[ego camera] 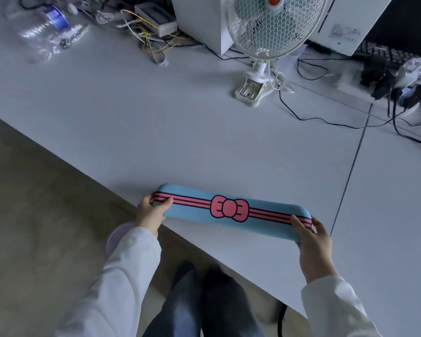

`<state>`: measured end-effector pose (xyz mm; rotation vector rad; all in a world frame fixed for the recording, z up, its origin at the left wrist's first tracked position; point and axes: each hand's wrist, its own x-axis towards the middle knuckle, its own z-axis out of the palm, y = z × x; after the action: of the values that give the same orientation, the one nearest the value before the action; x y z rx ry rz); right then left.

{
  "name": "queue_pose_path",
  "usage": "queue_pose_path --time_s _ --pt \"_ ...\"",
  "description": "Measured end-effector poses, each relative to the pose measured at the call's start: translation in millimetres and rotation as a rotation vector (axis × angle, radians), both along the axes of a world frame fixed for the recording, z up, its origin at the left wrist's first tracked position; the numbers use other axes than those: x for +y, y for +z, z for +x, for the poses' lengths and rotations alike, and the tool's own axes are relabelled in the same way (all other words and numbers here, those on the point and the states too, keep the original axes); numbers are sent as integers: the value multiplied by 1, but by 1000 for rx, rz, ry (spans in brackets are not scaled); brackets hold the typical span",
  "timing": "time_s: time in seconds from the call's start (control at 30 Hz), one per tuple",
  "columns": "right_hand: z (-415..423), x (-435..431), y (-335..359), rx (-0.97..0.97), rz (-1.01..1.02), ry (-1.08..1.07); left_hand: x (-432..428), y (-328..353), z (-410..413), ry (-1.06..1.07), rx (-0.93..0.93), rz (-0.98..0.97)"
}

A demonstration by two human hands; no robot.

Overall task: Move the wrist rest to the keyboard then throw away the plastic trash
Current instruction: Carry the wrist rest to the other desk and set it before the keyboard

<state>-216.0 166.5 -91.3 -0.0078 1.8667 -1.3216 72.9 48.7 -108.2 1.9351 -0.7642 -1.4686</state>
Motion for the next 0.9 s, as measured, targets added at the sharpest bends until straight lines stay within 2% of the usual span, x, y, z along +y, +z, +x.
queue_pose_path --time_s 0.2,0.37,0.7,0.9 --pt "22 -30 12 -4 -95 94 16 30 31 158 169 -35" --pt "68 -51 25 -26 -171 231 39 43 85 363 197 -77" --pt "220 -61 48 -21 -236 510 117 59 231 625 240 -167" --pt "331 -39 58 95 -204 682 175 64 334 733 211 -205"
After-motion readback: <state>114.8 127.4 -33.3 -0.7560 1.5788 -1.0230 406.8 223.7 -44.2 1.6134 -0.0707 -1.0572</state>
